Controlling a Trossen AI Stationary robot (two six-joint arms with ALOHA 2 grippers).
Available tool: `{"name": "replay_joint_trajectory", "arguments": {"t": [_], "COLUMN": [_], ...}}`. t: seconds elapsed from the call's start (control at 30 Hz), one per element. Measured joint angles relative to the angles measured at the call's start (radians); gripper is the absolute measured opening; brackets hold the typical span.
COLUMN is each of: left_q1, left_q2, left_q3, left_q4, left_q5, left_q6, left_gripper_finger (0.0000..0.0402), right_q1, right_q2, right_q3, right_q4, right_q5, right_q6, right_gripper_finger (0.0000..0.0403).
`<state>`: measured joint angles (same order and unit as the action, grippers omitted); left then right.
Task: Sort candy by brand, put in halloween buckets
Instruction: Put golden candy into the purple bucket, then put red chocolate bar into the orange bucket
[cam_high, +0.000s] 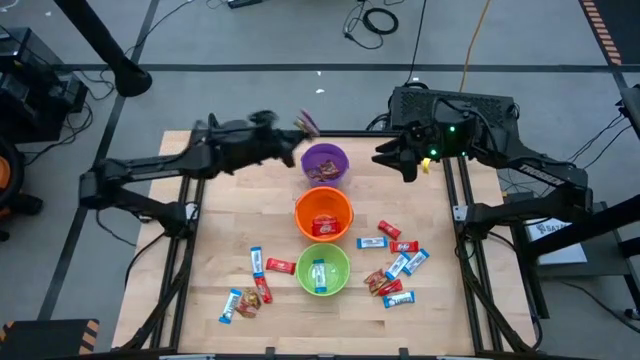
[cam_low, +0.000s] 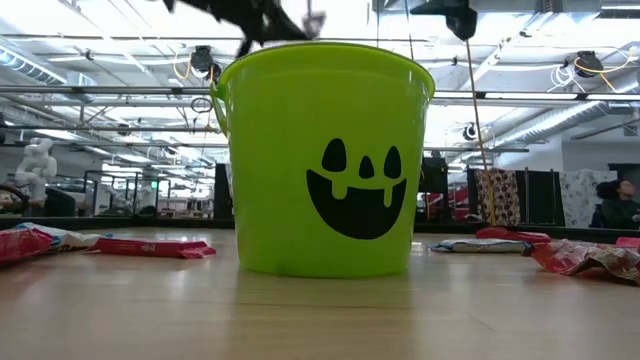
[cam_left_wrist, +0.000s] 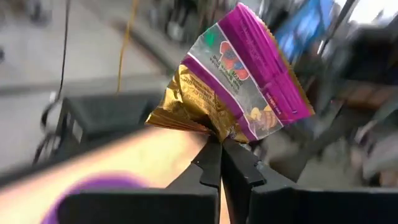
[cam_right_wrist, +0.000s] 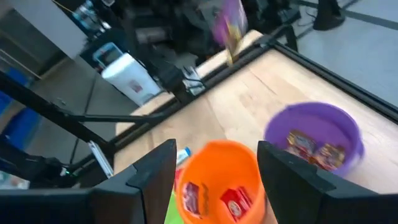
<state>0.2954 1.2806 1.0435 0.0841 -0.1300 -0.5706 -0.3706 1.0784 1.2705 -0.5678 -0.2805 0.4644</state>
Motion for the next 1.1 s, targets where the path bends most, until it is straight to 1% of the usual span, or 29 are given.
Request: {"name": "replay_joint_trajectory", "arguments": {"t": [0.07,0.17,0.27,0.37,0.47,0.57,0.67,0.8,0.87,0.97,1.03,1.1], "left_q1": [0.01,0.017,0.018,0.018,0.018,0.018,0.02,0.02,0.02,0.019,0.016,0.008], "left_q2": [0.057,0.123,0.183,0.227,0.25,0.262,0.262,0.219,0.188,0.131,0.08,0.036], "left_q3": [0.007,0.009,0.01,0.009,0.009,0.009,0.009,0.009,0.013,0.027,0.054,0.082], "left_q4": [-0.025,-0.022,-0.063,-0.107,-0.108,-0.11,-0.114,-0.116,-0.114,-0.14,-0.203,-0.299], "left_q5": [0.054,0.105,0.102,0.073,0.052,0.05,0.05,0.048,0.049,0.058,0.045,0.02], "left_q6": [-0.01,-0.041,-0.048,-0.052,-0.053,-0.065,-0.086,-0.191,-0.213,-0.196,-0.183,-0.176], "left_gripper_finger": [0.0007,0.0007,0.0008,0.0011,0.0034,0.0072,0.0113,0.015,0.0155,0.0157,0.0157,0.0157], "right_q1": [-0.008,-0.01,-0.01,-0.01,-0.01,-0.01,-0.01,-0.01,-0.01,-0.009,-0.009,-0.008], "right_q2": [-0.004,-0.006,-0.006,-0.006,-0.006,-0.006,-0.006,-0.006,-0.006,-0.006,-0.006,-0.006], "right_q3": [0.0,0.0,0.0,0.0,0.0,0.0,0.0,0.0,0.0,0.0,0.0,-0.001], "right_q4": [-0.035,-0.06,-0.08,-0.108,-0.128,-0.148,-0.177,-0.243,-0.286,-0.354,-0.417,-0.488], "right_q5": [0.0,-0.001,-0.003,-0.003,-0.003,-0.002,-0.002,-0.002,-0.002,0.023,0.058,0.077], "right_q6": [-0.009,-0.023,-0.055,-0.076,-0.095,-0.11,-0.114,-0.11,-0.103,-0.077,-0.061,-0.058], "right_gripper_finger": [0.0215,0.0215,0.0215,0.0215,0.0215,0.0215,0.0215,0.0215,0.0215,0.0215,0.0215,0.0215]}}
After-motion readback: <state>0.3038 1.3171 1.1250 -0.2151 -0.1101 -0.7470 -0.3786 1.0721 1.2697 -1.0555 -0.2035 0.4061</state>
